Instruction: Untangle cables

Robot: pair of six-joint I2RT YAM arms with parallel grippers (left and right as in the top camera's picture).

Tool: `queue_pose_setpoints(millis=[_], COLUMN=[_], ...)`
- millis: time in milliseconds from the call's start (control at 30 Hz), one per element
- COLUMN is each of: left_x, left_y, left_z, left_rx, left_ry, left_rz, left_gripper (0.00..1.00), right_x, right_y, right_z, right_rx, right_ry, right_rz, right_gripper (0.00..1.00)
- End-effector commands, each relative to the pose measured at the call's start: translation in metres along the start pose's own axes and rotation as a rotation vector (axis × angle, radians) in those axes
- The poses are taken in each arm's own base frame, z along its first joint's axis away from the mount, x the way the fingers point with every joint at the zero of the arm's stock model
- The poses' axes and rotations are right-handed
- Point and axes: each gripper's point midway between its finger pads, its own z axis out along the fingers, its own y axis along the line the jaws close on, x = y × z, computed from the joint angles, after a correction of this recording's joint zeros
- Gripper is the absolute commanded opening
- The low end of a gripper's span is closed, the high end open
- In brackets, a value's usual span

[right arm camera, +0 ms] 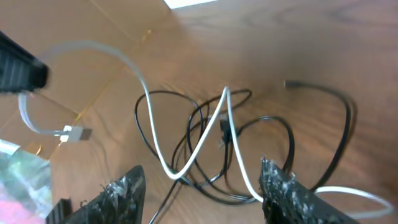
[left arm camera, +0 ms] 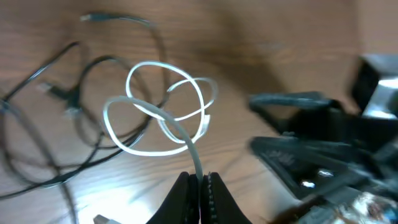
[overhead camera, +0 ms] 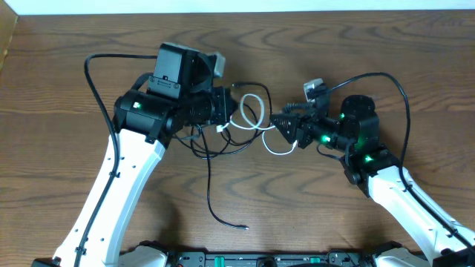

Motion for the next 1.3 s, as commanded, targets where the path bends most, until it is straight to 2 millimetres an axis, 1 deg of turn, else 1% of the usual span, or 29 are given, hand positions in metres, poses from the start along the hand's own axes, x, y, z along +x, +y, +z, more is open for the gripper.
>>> queue_pose_setpoints(millis=[0, 100, 167, 233, 267, 333, 367, 400, 467, 533, 567, 600, 633, 667, 700, 733, 767, 867, 900, 1033, 1200, 1267], left_x=[0.006, 0.012, 0.015, 0.016, 0.017, 0.019, 0.02, 0.022, 0.023, 0.023, 0.023, 0.023, 0.022, 0.02, 0.019, 0.018, 0.017, 0.014, 0.011, 0.006, -0.005, -0.007], left_y=[-0.033, -0.05, -0.058, -0.062, -0.065, -0.071, -0.075, -0.079, -0.08, -0.082, -0.082, -0.082, -0.081, -0.078, -0.077, -0.075, -0.074, -0.07, -0.066, -0.054, -0.035, -0.031], left_z=[-0.013, -0.024, -0.03, -0.034, -0.037, -0.041, -0.043, -0.047, -0.049, -0.052, -0.056, -0.059, -0.061, -0.067, -0.07, -0.074, -0.077, -0.095, -0.102, -0.116, -0.124, -0.125], left_rx=[0.171, 0.251, 0.292, 0.308, 0.325, 0.359, 0.381, 0.406, 0.408, 0.41, 0.406, 0.394, 0.379, 0.339, 0.325, 0.303, 0.288, 0.261, 0.251, 0.216, 0.168, 0.168], left_ry=[0.011, 0.007, 0.006, 0.002, 0.002, 0.005, 0.006, 0.008, 0.003, -0.008, -0.026, -0.04, -0.052, -0.087, -0.101, -0.123, -0.138, -0.204, -0.228, -0.275, -0.319, -0.319], left_rz=[0.128, 0.198, 0.222, 0.229, 0.233, 0.24, 0.249, 0.257, 0.261, 0.278, 0.309, 0.317, 0.321, 0.332, 0.337, 0.343, 0.346, 0.349, 0.343, 0.314, 0.261, 0.22], left_gripper=[0.07, 0.07, 0.07, 0.07, 0.07, 0.07, 0.08, 0.07, 0.07, 0.07, 0.07, 0.07, 0.07, 0.07, 0.08, 0.07, 0.07, 0.07, 0.08, 0.07, 0.07, 0.07], right_x=[0.006, 0.004, 0.004, 0.003, 0.003, 0.004, 0.004, 0.003, 0.003, 0.006, 0.011, 0.016, 0.024, 0.04, 0.045, 0.053, 0.058, 0.065, 0.065, 0.066, 0.067, 0.067], right_y=[0.004, 0.004, 0.004, 0.004, 0.004, 0.004, 0.004, 0.004, 0.0, -0.008, -0.02, -0.031, -0.048, -0.075, -0.083, -0.097, -0.106, -0.126, -0.129, -0.13, -0.131, -0.127], right_z=[0.001, 0.001, 0.001, 0.001, 0.001, 0.001, 0.001, 0.001, 0.001, 0.001, 0.0, -0.002, -0.006, -0.018, -0.022, -0.032, -0.039, -0.058, -0.061, -0.062, -0.063, -0.059], right_rx=[-0.012, -0.013, -0.015, -0.015, -0.015, -0.015, -0.014, -0.012, 0.01, 0.05, 0.113, 0.177, 0.269, 0.432, 0.479, 0.575, 0.638, 0.789, 0.814, 0.818, 0.825, 0.796], right_ry=[0.025, 0.019, 0.016, 0.015, 0.015, 0.015, 0.015, 0.014, 0.011, 0.017, 0.029, 0.041, 0.057, 0.097, 0.108, 0.13, 0.142, 0.159, 0.16, 0.161, 0.164, 0.166], right_rz=[0.004, 0.0, -0.003, -0.004, -0.003, -0.003, -0.003, -0.003, 0.001, 0.015, 0.037, 0.056, 0.079, 0.114, 0.121, 0.131, 0.134, 0.13, 0.127, 0.127, 0.127, 0.131], right_gripper=[0.59, 0.63, 0.63, 0.63, 0.61, 0.57, 0.52, 0.43, 0.36, 0.33, 0.31, 0.3, 0.28, 0.26, 0.24, 0.24, 0.24, 0.24, 0.24, 0.27, 0.27, 0.34])
